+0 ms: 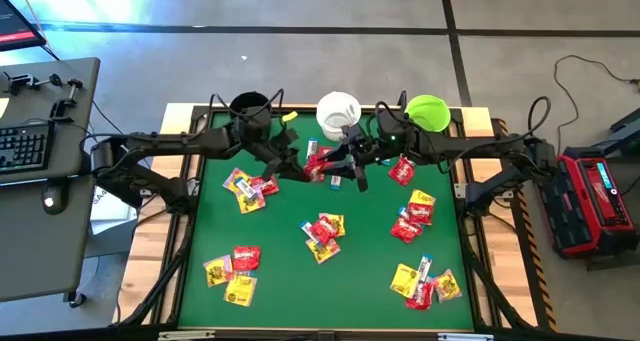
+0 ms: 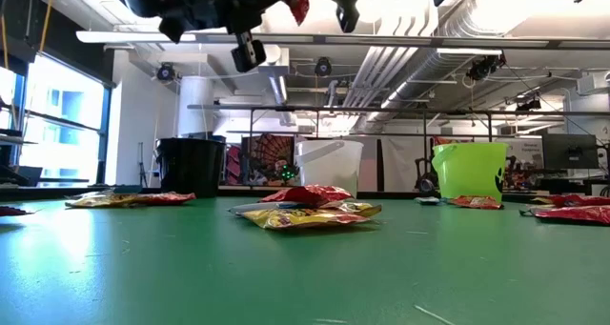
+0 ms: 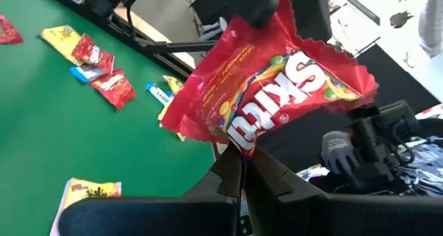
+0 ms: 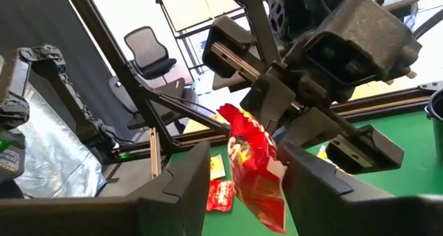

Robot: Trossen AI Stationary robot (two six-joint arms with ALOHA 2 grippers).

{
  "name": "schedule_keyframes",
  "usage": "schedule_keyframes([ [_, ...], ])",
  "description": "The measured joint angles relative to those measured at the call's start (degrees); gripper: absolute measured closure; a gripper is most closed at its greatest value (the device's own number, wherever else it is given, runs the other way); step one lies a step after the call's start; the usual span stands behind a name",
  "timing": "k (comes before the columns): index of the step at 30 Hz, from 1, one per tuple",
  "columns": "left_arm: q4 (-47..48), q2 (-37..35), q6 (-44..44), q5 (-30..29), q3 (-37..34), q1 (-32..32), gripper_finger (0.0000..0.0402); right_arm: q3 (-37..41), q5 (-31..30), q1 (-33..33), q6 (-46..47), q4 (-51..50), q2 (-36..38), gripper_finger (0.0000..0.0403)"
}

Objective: Sort candy by brand, put in halloween buckets
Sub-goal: Put the red candy into the green bucket

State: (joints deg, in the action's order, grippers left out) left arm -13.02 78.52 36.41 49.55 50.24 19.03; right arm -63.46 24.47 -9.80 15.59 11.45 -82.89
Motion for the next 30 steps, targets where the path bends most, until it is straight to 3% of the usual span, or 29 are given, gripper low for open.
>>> schedule_keyframes([
  [5, -2.44, 0.35, 0.51, 0.12, 0.0, 0.0, 0.0401, -0.01, -0.14, 0.0, -0.59, -1.38, 0.0, 0.0279],
  [12, -2.39, 0.35, -0.26, -0.67, 0.0, 0.0, 0.0401, -0.01, -0.9, -0.02, -2.95, -0.9, 0.0, 0.0391],
  [18, -2.34, 0.35, -2.36, -3.88, 0.0, 0.0, 0.0388, -0.02, -0.87, -0.09, -3.56, -0.8, 0.0, 0.0398],
  [25, -2.38, 0.35, -6.39, -5.29, 0.0, 0.38, 0.0332, -3.07, -1.21, -1.39, -2.96, -2.03, 0.05, 0.0402],
  [30, -2.21, 0.18, -9.92, -8.25, 0.0, 0.9, 0.0292, -6.76, -3.15, -3.35, -4.98, -10.15, 1.29, 0.0402],
])
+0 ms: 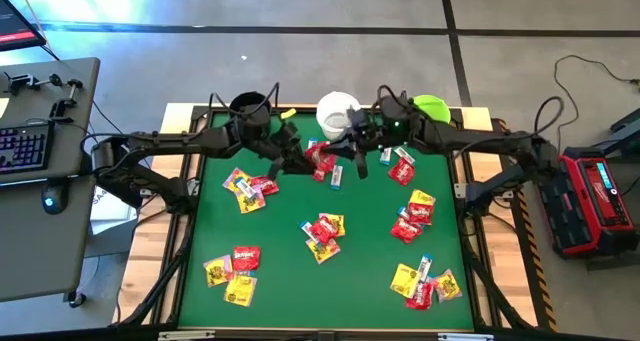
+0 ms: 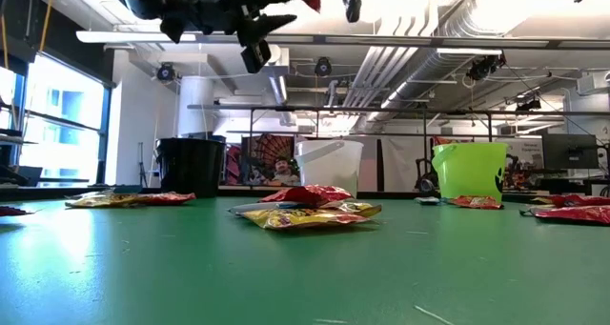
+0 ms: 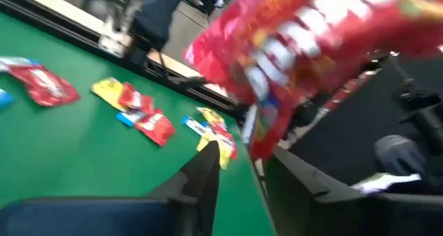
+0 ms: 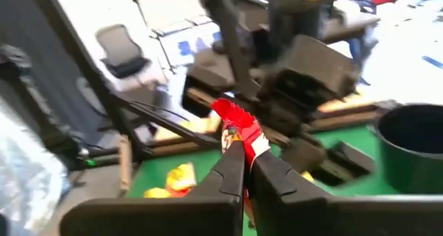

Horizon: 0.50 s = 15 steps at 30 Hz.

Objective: Sort candy by brand, put in halloween buckets
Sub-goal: Put the red candy into the green bucket

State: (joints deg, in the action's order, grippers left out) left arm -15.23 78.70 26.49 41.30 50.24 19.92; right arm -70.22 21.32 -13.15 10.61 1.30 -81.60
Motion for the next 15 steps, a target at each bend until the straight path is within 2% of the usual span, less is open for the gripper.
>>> schedule_keyframes([
  [3, 0.02, -0.38, -3.46, -3.59, 0.0, 0.0, 0.0275, -2.76, -4.12, -1.06, -2.09, -9.09, 1.69, 0.0402],
  [8, 2.74, -0.94, -8.12, -11.15, 0.0, 0.07, 0.0266, -6.62, -14.52, -4.11, -3.1, -27.11, 6.17, 0.0403],
  [15, 5.26, -1.3, -11.23, -16.9, 0.0, 0.09, 0.0266, -7.77, -28.04, -14.43, 3.83, -51.08, 12.28, 0.0403],
])
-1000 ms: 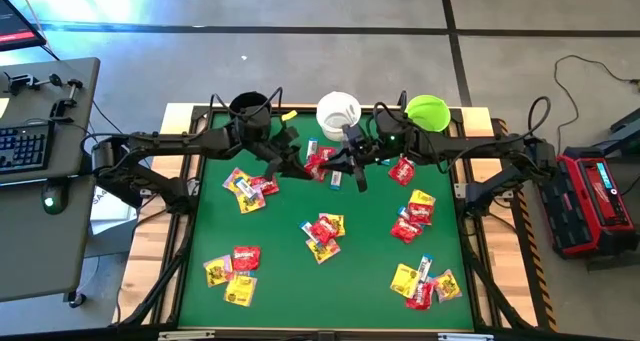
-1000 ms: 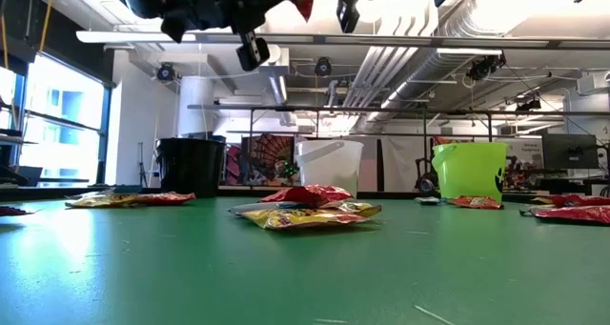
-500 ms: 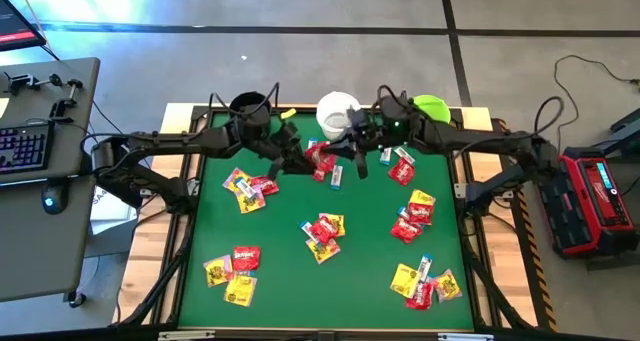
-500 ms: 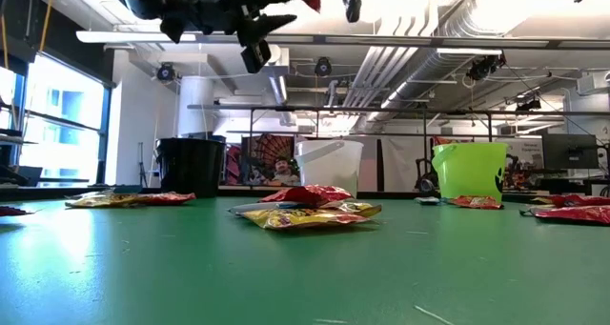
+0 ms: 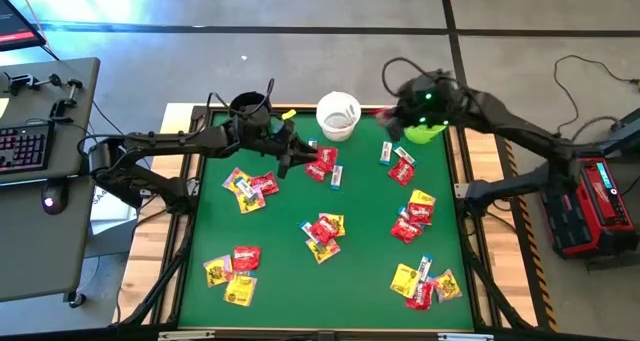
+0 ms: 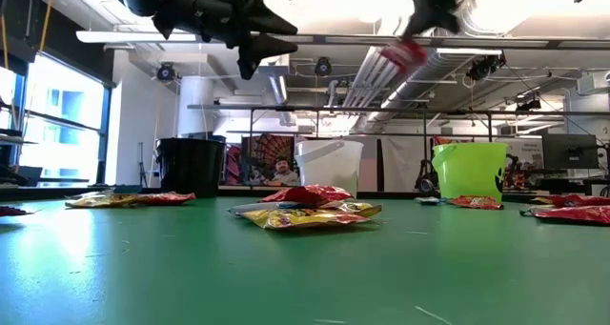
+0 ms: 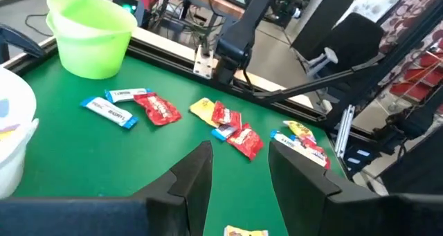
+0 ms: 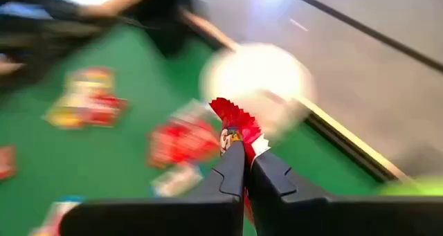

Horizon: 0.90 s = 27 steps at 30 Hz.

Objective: Sort candy by brand, put in halloween buckets
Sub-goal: Put the red candy into the green bucket

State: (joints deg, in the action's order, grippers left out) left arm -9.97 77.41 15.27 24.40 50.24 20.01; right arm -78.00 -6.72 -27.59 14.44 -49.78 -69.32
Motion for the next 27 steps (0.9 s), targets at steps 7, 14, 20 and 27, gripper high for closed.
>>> schedule_keyframes([
  [7, -1.41, 0.0, -1.98, -0.35, 0.0, -0.18, 0.0266, 0.0, -10.86, -11.45, 5.09, -12.15, -1.34, 0.0403],
  [14, -2.27, -0.15, -2.01, 0.48, 0.0, -0.82, 0.0266, 0.05, -12.43, -18.85, 5.14, -13.99, -7.3, 0.0403],
  [20, -3.27, -1.22, -3.81, 0.52, 0.0, -2.13, 0.0266, 0.07, -14.73, -22.0, 3.6, -14.1, -14.03, 0.0403],
  [27, -3.24, -2.62, -5.01, 0.48, 0.0, -2.49, 0.0266, 0.07, -14.34, -25.01, 2.97, -13.08, -19.85, 0.0403],
])
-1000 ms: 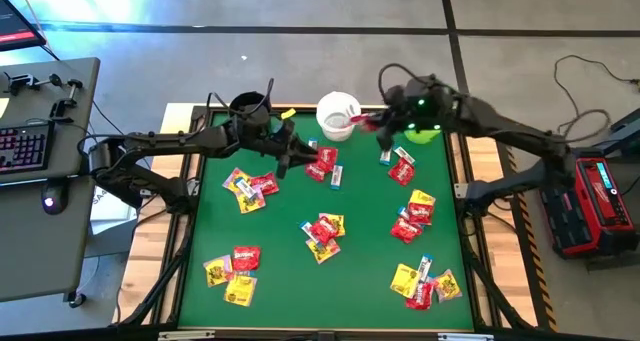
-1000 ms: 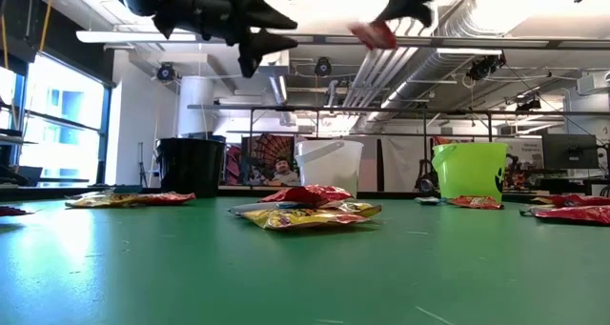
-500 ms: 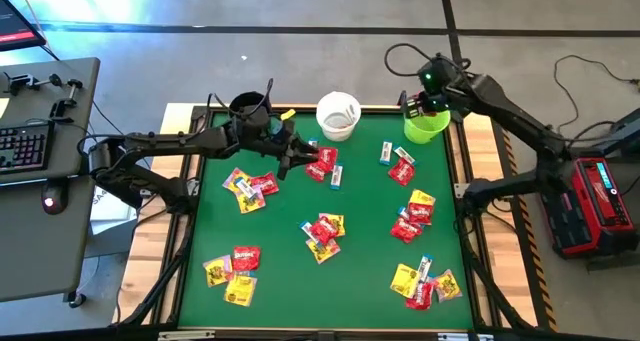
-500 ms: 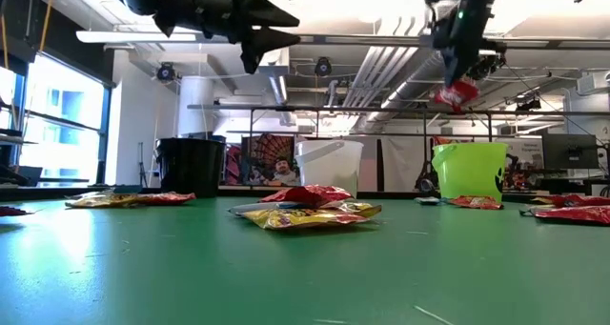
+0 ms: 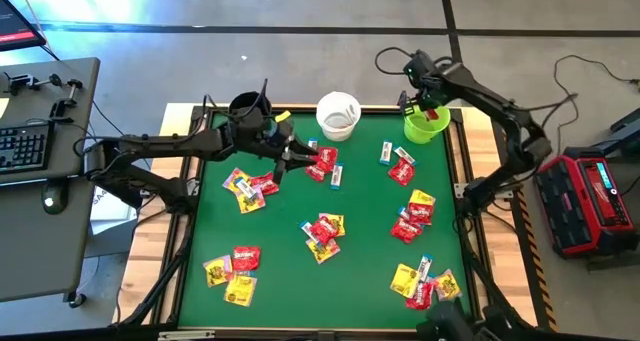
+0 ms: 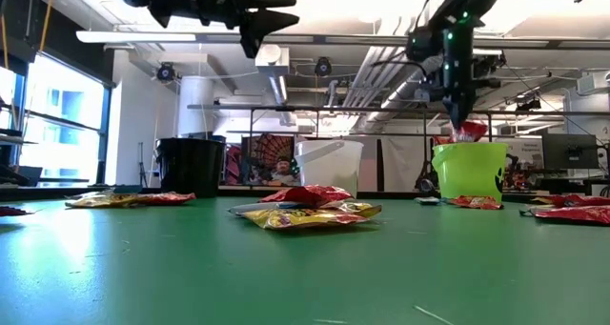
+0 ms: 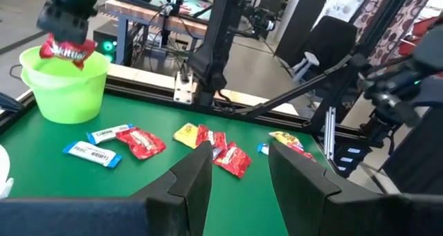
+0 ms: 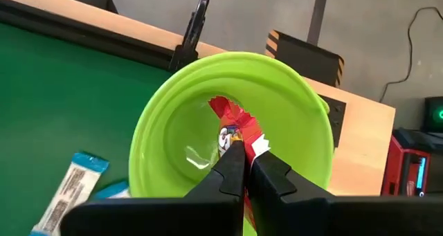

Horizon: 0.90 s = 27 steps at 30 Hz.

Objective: Sort candy by brand, put in halloween buckets
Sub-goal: Put the red candy into the green bucket

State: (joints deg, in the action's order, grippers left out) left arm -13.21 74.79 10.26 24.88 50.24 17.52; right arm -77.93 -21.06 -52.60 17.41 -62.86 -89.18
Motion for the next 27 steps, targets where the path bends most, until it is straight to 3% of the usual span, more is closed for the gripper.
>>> schedule_keyframes([
  [15, 6.08, -0.14, -1.51, -3.21, 0.0, 0.01, 0.0266, 0.0, 3.2, -3.95, -0.47, 4.29, -8.46, 0.0403],
  [27, 7.62, -0.14, -1.43, -4.15, 0.0, 0.15, 0.0266, 0.0, 5.0, -5.19, -1.13, 1.06, -10.52, 0.039],
])
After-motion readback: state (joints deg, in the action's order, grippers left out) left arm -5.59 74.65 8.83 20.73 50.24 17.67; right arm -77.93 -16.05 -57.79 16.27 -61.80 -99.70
